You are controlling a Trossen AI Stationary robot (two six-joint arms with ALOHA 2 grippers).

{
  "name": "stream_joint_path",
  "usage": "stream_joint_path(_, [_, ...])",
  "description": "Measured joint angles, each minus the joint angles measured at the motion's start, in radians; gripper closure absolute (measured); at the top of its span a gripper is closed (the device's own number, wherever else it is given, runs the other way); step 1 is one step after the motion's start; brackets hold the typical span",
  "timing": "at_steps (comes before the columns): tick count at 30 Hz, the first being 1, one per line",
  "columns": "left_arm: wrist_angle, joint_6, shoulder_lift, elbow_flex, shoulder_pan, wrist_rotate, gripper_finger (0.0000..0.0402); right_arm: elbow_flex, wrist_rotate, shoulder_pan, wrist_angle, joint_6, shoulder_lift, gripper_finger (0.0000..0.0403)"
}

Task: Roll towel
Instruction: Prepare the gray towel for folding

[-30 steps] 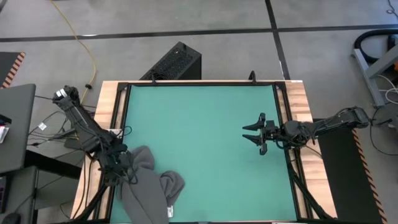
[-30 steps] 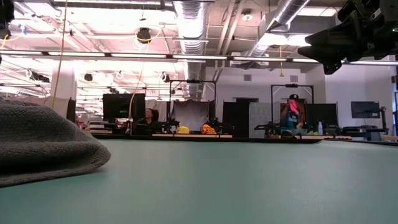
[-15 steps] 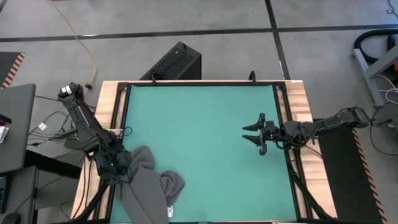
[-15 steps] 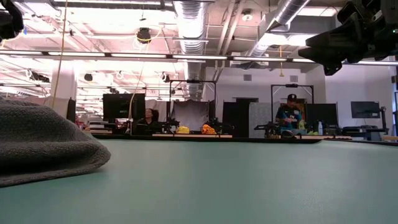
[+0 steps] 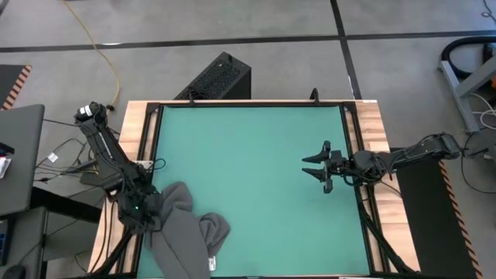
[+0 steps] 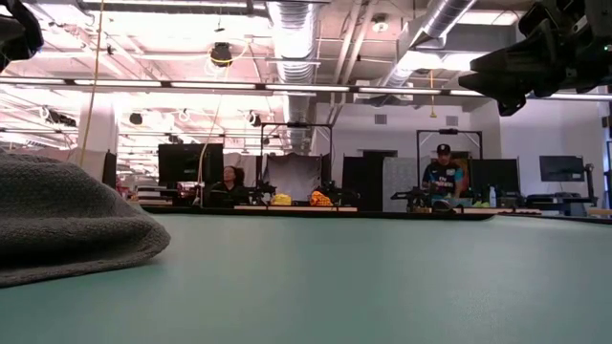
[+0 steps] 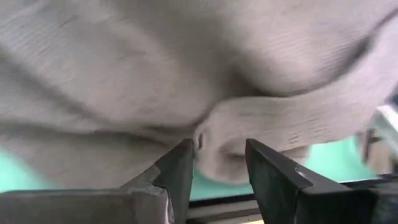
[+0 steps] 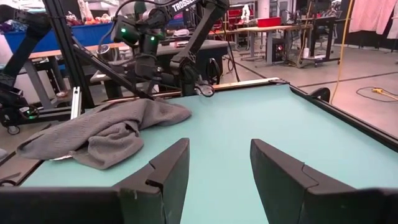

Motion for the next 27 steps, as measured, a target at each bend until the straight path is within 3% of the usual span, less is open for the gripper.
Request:
stream_joint_path(14, [-0.017,0.003,0.001,0.0,0.0,-0.099,0.0264,0.0,0.0,0.0,-0.001,0.001,0.0,0.0207])
stream_joint_path(27, [-0.026,-0.047,0.001,0.0,-0.013,-0.059,0.0264,0.0,0.001,0.0,-0.001,0.003,0.0,0.0207])
